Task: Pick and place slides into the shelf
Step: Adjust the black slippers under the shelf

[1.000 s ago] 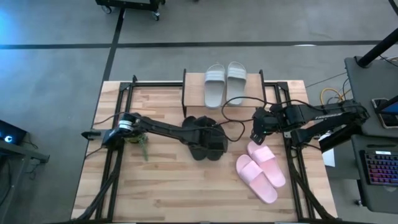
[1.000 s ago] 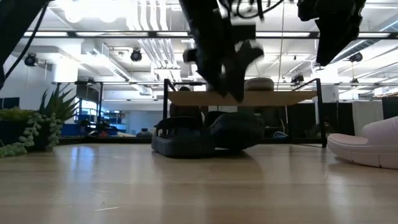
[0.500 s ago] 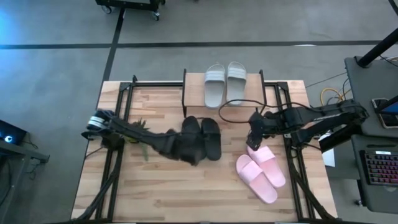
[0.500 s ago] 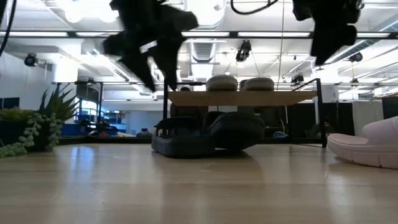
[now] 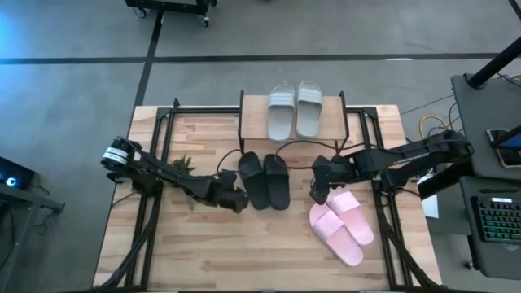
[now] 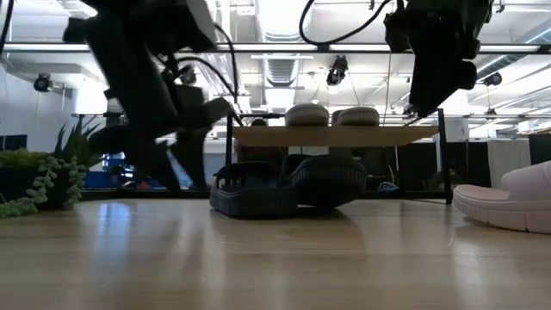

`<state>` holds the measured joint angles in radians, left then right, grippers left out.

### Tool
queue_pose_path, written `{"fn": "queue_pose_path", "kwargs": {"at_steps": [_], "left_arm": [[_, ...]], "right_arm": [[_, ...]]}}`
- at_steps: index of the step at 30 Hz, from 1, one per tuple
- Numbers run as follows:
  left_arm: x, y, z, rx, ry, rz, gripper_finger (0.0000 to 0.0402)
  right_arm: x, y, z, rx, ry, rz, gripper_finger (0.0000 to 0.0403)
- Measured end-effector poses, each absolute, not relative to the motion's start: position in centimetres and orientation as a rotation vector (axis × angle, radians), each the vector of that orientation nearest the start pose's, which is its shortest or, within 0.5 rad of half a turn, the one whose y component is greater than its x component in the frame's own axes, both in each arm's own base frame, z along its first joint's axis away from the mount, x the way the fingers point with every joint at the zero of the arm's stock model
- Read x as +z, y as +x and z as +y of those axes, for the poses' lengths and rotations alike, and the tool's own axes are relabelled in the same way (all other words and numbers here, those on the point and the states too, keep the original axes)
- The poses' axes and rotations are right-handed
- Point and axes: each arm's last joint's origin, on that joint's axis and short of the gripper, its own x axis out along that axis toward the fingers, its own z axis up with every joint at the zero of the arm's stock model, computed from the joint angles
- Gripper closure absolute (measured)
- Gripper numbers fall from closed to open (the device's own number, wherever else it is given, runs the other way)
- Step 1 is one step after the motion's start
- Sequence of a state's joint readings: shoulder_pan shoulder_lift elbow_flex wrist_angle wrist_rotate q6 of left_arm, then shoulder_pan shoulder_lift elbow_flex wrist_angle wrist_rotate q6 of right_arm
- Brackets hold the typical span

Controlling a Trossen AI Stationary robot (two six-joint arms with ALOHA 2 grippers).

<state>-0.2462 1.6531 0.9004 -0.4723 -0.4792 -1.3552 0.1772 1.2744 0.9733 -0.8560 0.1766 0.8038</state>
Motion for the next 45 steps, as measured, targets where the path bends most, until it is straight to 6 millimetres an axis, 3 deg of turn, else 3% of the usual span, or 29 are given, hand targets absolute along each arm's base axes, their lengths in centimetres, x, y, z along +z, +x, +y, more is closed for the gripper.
{"fn": "queue_pose_path", "kwargs": {"at_steps": [6,11,15,20,26,30,37,45], "left_arm": [[14.7,28.7,-4.0,0.954,-0.716,0.699,0.0282],[14.5,30.2,-2.2,0.886,-0.640,0.682,0.0318],[14.1,31.4,-0.7,0.845,-0.621,0.651,0.0328],[14.2,30.9,0.5,0.862,-0.641,0.706,0.0329],[17.4,28.4,-0.8,0.827,-0.573,0.782,0.0329],[20.7,26.9,-2.6,0.715,-0.569,0.706,0.0329],[26.3,23.8,-5.9,0.558,-0.468,0.459,0.0330],[28.0,21.9,-7.2,0.501,-0.455,0.389,0.0330]], "right_arm": [[24.8,23.4,3.7,-0.453,0.494,1.073,0.0200],[24.8,23.5,3.7,-0.448,0.487,1.068,0.0200],[24.8,23.6,3.7,-0.446,0.489,1.061,0.0200],[24.8,23.6,3.7,-0.445,0.489,1.063,0.0200],[24.1,23.1,3.7,-0.456,0.474,1.111,0.0200],[22.5,23.0,3.7,-0.465,0.459,1.147,0.0205],[20.6,26.0,4.2,-0.359,0.344,1.105,0.0238],[17.2,28.2,4.5,-0.359,0.181,1.207,0.0296]]}}
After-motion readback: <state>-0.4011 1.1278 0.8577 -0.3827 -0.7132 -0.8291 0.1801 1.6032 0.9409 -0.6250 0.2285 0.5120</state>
